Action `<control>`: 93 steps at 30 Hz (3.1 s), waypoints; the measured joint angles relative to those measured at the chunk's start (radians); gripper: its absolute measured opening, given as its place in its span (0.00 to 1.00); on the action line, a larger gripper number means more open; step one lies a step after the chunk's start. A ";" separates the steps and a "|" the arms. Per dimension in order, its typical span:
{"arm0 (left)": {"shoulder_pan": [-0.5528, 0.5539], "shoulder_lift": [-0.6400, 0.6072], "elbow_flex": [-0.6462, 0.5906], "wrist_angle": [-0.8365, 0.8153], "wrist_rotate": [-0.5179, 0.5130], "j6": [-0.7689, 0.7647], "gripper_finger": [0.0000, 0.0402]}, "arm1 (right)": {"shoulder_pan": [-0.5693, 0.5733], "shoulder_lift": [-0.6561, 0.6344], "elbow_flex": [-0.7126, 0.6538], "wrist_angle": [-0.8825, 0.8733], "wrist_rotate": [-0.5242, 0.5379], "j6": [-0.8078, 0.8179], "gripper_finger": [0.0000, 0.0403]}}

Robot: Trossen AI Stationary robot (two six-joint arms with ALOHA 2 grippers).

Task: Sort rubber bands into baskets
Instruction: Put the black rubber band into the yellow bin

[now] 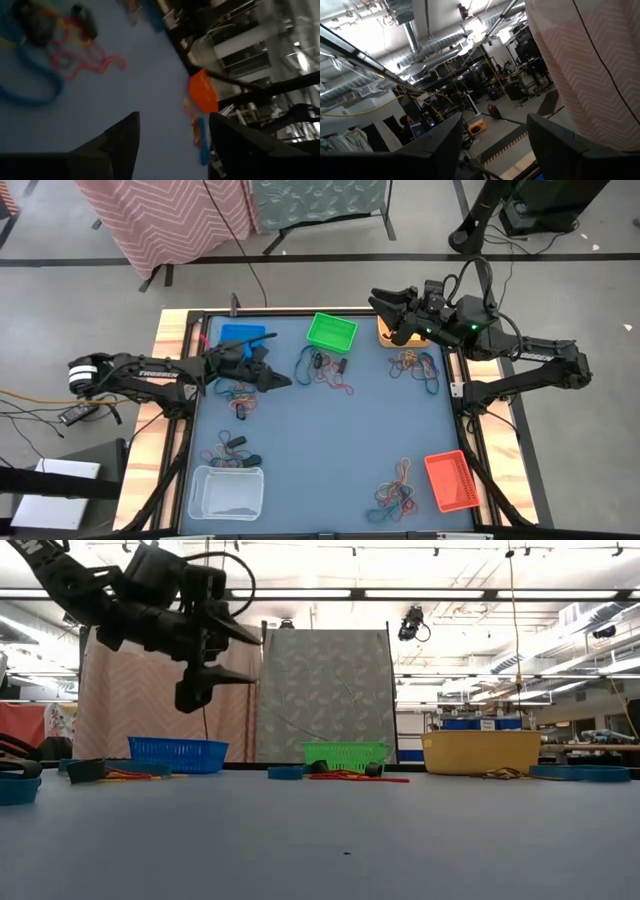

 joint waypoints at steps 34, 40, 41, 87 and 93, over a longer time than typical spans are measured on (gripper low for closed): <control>-0.424 -0.080 0.188 -1.210 -0.422 -0.199 0.40 | -0.009 0.001 0.000 -0.082 0.003 -0.014 0.57; -0.442 -0.010 0.189 -1.209 -0.418 -0.186 0.40 | -0.014 0.001 0.000 -0.088 0.004 -0.015 0.57; -0.444 0.004 0.188 -1.213 -0.418 -0.174 0.40 | -0.014 0.001 0.000 -0.089 0.003 -0.015 0.57; -0.051 0.765 1.173 -0.652 -0.324 0.851 0.00 | -0.012 -0.008 0.000 0.294 0.003 -0.096 0.57; -0.014 1.068 1.555 -0.620 -0.275 0.894 0.00 | -0.013 -0.008 0.000 0.321 0.004 -0.113 0.57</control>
